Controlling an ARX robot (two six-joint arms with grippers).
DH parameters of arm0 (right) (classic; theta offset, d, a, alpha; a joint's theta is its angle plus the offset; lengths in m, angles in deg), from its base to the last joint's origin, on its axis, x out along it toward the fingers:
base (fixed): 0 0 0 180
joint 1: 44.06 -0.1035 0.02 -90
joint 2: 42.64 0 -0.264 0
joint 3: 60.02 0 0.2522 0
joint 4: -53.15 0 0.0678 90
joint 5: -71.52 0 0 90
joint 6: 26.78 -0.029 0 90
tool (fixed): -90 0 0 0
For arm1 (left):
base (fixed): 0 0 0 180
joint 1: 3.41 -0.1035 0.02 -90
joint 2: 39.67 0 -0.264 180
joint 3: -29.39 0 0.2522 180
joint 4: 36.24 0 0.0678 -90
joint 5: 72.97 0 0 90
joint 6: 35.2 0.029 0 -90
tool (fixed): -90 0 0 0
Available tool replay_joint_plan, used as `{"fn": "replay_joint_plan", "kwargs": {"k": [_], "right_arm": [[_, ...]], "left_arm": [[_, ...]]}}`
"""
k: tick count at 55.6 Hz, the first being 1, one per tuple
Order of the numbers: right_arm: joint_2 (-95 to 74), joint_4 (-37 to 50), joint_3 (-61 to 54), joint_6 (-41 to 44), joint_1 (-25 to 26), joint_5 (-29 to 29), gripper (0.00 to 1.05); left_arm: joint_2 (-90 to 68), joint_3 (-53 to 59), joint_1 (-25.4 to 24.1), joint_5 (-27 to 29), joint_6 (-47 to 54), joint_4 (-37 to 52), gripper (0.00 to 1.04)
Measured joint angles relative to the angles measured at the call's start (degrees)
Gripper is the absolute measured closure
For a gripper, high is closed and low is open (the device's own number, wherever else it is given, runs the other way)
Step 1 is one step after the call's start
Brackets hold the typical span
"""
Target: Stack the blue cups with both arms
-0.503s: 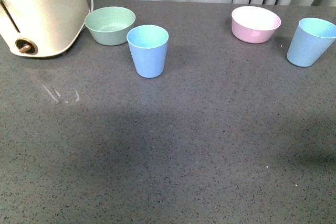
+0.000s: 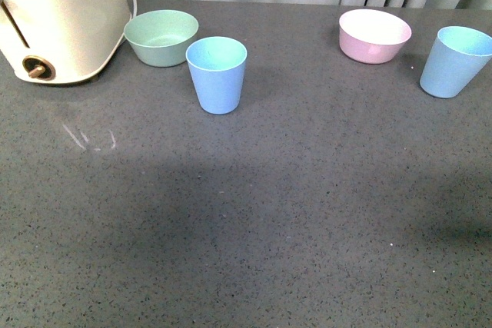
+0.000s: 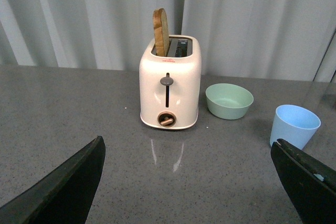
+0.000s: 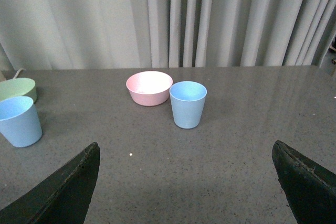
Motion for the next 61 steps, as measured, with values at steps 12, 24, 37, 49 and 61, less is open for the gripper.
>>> {"fn": "replay_joint_plan", "kwargs": {"k": [12,24,37,49,61], "right_arm": [[0.00,0.00,0.00,0.02,0.00,0.02,0.09],[0.04,0.00,-0.02,0.00,0.00,-0.04,0.09],[0.04,0.00,0.00,0.00,0.00,-0.04,0.09],[0.04,0.00,-0.02,0.00,0.00,-0.04,0.09],[0.04,0.00,0.00,0.00,0.00,-0.04,0.09]], "left_arm": [[-9.38,-6.82,-2.64,-11.65,-1.62,-16.02,0.09],[-44.15,-20.09,5.51,-11.63,-8.13,-12.70,0.09],[-71.49,-34.25,13.40,-6.12,-14.23,-3.65,0.09],[-88.85,-47.78,18.49,-2.97,-17.70,-4.31,0.09],[-100.80,-58.88,24.11,-1.14,-19.67,-6.12,0.09]]}}
